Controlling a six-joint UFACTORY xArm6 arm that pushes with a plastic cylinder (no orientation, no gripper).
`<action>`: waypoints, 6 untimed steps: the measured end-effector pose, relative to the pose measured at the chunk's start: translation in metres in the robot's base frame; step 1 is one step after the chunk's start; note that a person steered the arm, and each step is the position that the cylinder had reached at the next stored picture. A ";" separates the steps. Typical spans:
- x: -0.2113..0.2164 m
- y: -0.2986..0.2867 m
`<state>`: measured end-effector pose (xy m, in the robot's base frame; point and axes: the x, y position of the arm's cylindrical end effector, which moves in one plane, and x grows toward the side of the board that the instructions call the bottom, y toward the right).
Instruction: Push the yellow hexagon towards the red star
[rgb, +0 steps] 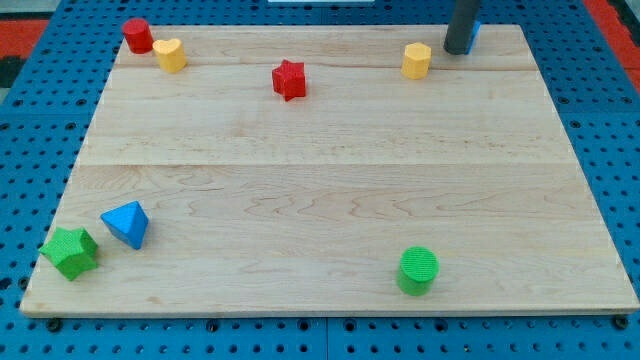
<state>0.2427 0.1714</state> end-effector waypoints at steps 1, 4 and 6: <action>0.000 -0.027; 0.018 -0.014; 0.030 -0.032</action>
